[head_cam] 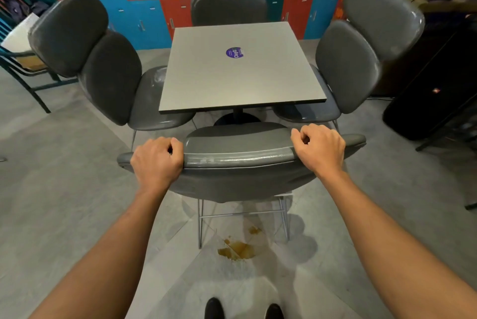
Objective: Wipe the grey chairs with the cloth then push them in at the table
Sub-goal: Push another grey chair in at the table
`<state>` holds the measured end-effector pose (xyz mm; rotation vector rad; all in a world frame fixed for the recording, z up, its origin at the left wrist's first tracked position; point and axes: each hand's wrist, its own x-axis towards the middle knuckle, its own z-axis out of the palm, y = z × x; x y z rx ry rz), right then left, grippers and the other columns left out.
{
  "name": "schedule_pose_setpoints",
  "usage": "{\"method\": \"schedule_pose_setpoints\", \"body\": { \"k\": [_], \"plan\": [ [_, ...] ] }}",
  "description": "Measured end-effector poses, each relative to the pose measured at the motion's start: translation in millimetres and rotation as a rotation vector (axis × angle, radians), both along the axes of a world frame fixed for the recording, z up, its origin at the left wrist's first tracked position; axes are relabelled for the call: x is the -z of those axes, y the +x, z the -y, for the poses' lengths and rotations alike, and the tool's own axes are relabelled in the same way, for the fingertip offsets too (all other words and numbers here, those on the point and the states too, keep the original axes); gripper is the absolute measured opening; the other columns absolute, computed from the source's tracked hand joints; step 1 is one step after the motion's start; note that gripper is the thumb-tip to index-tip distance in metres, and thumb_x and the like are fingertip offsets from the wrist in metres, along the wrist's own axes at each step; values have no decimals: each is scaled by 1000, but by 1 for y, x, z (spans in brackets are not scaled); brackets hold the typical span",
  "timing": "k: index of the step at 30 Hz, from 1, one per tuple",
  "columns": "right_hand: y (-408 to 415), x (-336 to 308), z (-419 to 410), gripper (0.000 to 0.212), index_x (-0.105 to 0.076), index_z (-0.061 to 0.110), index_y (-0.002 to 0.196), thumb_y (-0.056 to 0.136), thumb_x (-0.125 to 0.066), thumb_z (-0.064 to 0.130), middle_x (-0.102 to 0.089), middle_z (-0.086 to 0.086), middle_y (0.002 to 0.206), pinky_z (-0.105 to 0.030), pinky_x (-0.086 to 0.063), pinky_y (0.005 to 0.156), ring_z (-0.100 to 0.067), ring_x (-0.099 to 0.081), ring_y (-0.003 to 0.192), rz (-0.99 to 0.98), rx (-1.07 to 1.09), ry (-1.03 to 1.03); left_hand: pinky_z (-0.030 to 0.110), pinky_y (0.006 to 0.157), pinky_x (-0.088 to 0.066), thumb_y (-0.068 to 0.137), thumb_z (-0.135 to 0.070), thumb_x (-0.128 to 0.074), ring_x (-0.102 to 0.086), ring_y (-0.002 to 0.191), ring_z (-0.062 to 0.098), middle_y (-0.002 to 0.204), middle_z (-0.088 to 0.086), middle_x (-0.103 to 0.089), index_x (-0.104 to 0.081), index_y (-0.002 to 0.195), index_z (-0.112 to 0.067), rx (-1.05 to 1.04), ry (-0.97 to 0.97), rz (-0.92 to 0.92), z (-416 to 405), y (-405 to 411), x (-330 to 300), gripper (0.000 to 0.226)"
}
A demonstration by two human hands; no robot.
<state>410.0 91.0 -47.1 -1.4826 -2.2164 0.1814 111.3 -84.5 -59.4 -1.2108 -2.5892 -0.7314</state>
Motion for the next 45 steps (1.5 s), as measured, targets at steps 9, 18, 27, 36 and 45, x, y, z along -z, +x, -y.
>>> {"method": "schedule_pose_setpoints", "body": {
  "k": [9,18,27,36,45],
  "plan": [
    [-6,10,-2,42,-48,19,57,96,-45,33,-44,5,56,-27,-26,62,-17,-38,52,-144,54,215,29,51,-23,91,-34,-36,-29,44,16,47,-4,-31,-33,49,-21,-2,86,-13,-6,-1,2,44],
    [-6,23,-10,41,-54,14,56,94,-46,28,-42,4,56,-27,-27,60,-18,-38,51,-198,27,329,25,51,-20,90,-35,-34,-30,45,15,48,-4,-33,-44,50,-14,1,111,-24,-7,-2,4,46],
    [-4,23,-8,42,-54,19,59,95,-41,34,-43,6,58,-25,-25,62,-15,-40,53,-175,17,274,32,51,-34,90,-34,-34,-40,47,23,48,3,-42,-53,51,-9,-31,89,0,-5,0,5,49],
    [-4,20,-10,41,-54,20,57,94,-42,33,-38,10,60,-26,-23,65,-13,-33,56,-199,-1,308,37,56,-39,92,-33,-34,-45,52,26,53,3,-46,-55,55,-9,-55,13,-41,-8,4,3,49],
    [3,13,-4,38,-54,19,66,99,-45,36,-49,5,65,-32,-31,68,-18,-44,63,-37,-23,111,45,76,-47,100,-41,-26,-51,68,24,68,1,-61,-63,69,-19,13,-133,-51,2,9,2,53]
  ]
}}
